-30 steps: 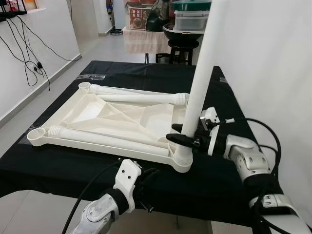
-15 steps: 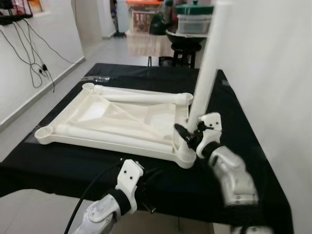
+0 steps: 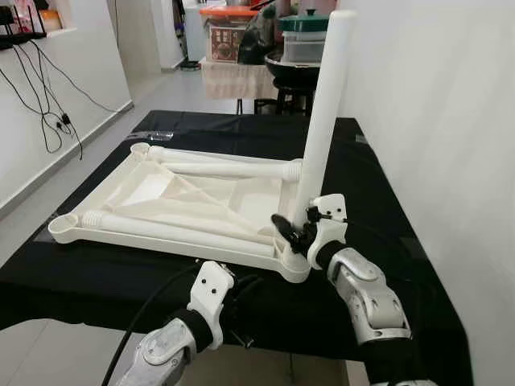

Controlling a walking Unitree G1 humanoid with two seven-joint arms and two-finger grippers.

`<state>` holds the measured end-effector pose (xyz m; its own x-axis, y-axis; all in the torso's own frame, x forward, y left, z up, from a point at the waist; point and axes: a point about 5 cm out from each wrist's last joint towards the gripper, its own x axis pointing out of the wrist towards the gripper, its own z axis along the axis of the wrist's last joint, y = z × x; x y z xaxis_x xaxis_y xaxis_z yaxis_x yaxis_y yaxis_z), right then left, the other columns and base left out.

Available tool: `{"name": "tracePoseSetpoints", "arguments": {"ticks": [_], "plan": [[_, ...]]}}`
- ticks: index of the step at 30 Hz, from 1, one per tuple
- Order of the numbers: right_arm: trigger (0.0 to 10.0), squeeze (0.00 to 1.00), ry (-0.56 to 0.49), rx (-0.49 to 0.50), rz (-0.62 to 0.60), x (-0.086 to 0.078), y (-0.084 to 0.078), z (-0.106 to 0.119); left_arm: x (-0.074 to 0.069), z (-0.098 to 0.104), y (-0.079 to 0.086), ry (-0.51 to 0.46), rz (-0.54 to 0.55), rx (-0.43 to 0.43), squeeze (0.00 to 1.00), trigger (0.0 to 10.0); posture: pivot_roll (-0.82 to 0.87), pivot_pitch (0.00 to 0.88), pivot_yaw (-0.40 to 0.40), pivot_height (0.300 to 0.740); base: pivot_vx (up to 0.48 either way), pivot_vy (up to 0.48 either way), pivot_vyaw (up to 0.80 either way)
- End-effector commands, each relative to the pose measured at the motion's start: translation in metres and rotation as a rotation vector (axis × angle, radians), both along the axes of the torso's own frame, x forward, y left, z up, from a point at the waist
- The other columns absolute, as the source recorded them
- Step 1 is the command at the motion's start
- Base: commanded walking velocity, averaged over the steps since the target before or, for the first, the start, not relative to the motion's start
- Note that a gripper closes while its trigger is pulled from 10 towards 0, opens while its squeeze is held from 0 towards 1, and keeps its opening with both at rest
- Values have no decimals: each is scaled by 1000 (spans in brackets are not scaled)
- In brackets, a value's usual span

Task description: Building children table

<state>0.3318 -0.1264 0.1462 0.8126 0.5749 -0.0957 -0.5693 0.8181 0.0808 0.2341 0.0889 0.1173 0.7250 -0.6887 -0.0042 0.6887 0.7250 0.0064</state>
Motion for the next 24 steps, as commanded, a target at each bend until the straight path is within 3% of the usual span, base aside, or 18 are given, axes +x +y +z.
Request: {"name": "tracePoseSetpoints", "arguments": {"ticks": [1, 3, 4, 6, 12, 13, 21, 24], "plan": [[10000, 1000, -34, 1, 181, 0, 12, 8, 1, -1, -2, -1, -6, 3, 0, 10000, -26, 0, -33, 740, 0, 0, 0], [10000, 988, -57, -28, 328, 2, 9, 11, 1, -2, -3, 3, -12, 3, 0, 10000, -17, 0, -34, 740, 0, 0, 0], [10000, 0, -46, -53, 417, 2, 6, 10, 2, -2, -3, 1, -14, 7, 0, 10000, -13, 0, -39, 740, 0, 0, 0], [10000, 0, -21, -76, 512, 3, 1, 7, 3, -2, -3, -1, -14, 11, 0, 10000, -6, 0, -43, 740, 0, 0, 0], [10000, 0, 5, -59, 556, 10, -6, 9, 3, -2, -3, -4, -6, 13, 0, 10000, -6, 0, -43, 740, 0, 0, 0], [0, 0, 12, -28, 560, 12, -7, 11, 3, -2, -3, -4, -5, 13, 0, 10000, -3, 0, -43, 740, 0, 0, 0], [0, 0, -22, -5, 526, 10, -16, 11, 2, -1, -2, -1, -9, 11, 0, 10000, -14, 0, -37, 740, 0, 0, 0], [0, 0, 20, -16, 335, -4, -16, -9, 1, -1, -2, -1, -9, 7, 0, 10000, -18, 2, -48, 740, 0, 0, 0]]}}
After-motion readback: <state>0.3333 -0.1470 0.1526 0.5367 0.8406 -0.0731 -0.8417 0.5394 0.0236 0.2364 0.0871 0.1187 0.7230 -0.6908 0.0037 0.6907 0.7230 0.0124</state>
